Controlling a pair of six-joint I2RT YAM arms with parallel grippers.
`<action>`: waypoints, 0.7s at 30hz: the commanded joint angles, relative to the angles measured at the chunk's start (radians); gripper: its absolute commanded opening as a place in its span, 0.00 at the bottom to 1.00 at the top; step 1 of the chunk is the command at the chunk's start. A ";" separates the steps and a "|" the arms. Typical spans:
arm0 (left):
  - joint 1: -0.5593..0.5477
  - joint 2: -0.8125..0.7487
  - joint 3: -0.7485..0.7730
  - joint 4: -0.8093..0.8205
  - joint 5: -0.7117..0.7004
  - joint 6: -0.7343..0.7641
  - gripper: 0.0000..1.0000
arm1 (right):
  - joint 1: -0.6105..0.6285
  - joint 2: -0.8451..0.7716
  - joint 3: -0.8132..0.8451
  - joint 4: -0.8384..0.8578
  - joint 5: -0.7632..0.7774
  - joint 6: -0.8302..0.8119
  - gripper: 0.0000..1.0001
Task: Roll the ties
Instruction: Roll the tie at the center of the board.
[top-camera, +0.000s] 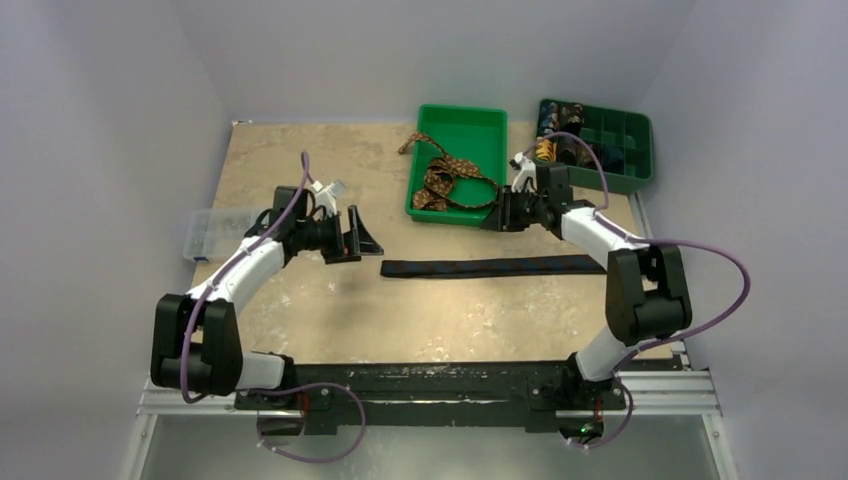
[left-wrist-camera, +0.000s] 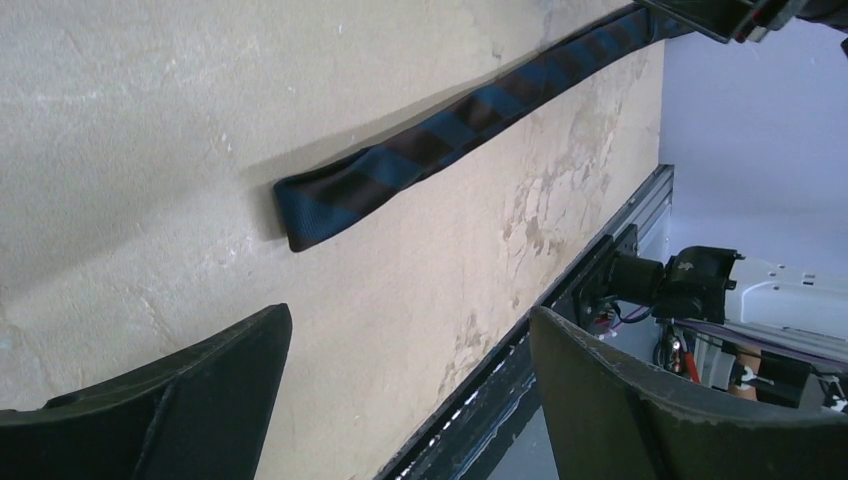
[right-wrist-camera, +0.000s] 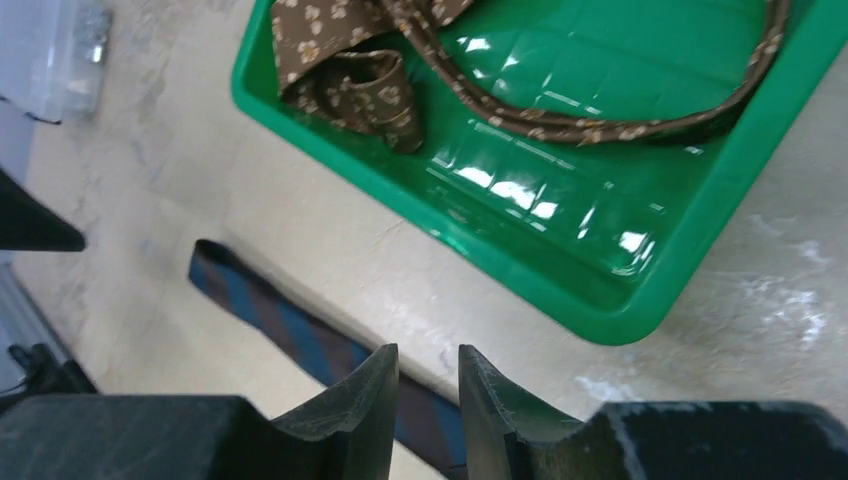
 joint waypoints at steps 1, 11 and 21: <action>0.007 0.008 0.080 -0.039 0.004 0.060 0.87 | 0.015 0.036 0.012 0.087 0.091 -0.042 0.27; 0.008 0.005 0.090 -0.082 -0.039 0.095 0.87 | -0.018 0.221 0.119 0.198 0.183 -0.089 0.18; 0.010 -0.018 -0.054 0.037 -0.012 0.006 0.84 | -0.032 0.111 0.108 0.095 0.036 -0.093 0.19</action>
